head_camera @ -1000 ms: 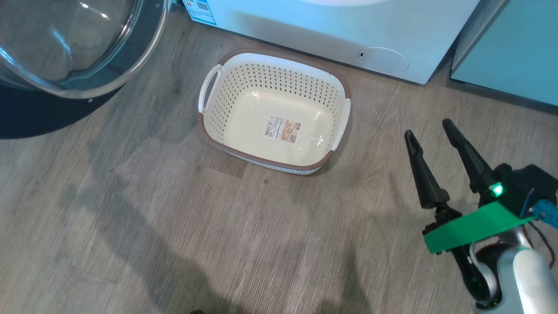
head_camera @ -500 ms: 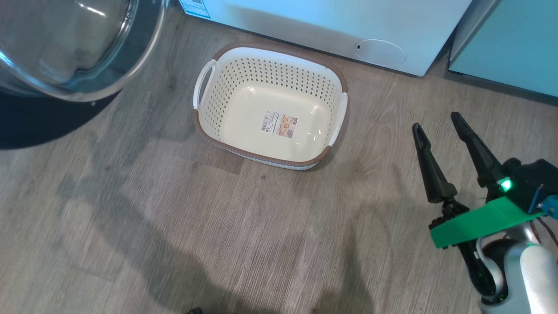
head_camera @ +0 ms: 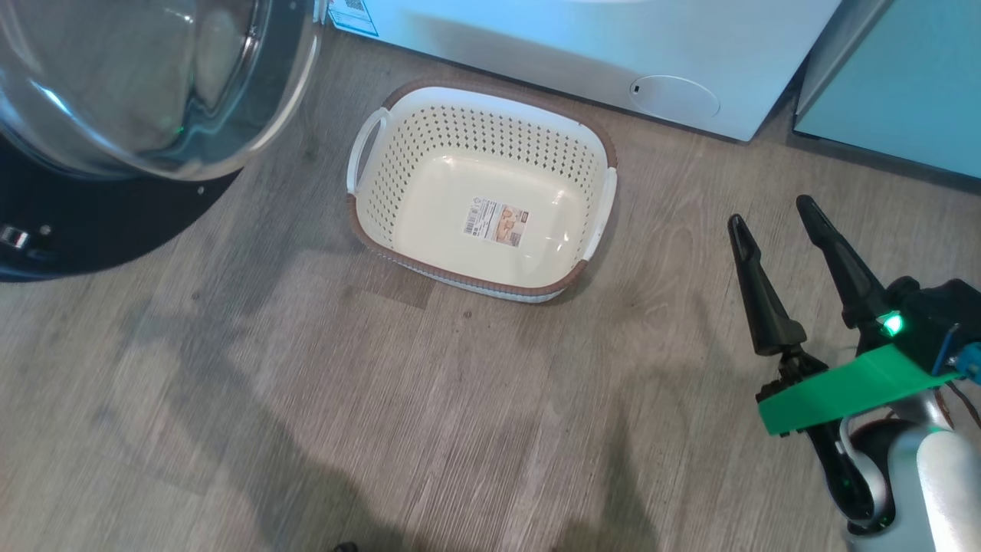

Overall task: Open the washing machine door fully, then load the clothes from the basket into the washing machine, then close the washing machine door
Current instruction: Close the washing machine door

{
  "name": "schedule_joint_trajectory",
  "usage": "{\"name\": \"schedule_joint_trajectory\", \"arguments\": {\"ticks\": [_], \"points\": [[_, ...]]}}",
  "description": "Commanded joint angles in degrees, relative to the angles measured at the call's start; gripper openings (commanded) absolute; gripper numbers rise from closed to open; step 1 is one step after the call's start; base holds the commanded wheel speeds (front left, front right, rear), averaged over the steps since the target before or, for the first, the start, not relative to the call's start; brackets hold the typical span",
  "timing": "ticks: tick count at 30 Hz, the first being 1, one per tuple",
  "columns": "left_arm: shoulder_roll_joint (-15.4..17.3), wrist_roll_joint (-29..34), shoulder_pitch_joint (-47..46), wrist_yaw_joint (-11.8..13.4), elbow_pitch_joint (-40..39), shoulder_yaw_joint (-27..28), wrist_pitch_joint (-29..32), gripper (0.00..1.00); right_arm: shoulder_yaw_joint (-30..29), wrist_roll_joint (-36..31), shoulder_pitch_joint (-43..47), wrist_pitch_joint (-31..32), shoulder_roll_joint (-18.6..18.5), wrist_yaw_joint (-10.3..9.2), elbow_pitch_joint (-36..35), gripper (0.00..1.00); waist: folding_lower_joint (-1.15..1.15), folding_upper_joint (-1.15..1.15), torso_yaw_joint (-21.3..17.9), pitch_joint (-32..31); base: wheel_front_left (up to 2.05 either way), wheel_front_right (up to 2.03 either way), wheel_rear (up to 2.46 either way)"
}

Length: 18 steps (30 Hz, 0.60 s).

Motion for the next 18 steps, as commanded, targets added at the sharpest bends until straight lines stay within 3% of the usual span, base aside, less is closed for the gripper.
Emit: {"name": "schedule_joint_trajectory", "arguments": {"ticks": [1,18], "points": [[3.1,-0.8,0.6,-0.1,-2.6,1.1,1.8,0.00,1.1,-0.2,-1.5,-0.1,0.0,0.00,-2.3,1.00,0.00,0.00,-0.1,-0.1,0.00,0.00,0.00],[0.0,-3.4,11.9,2.1,-17.7,-0.8,13.3,0.00,1.5,1.1,-1.3,-3.8,1.5,0.00,1.0,1.00,0.00,0.00,-3.1,-3.6,0.00,0.00,0.00]]}}
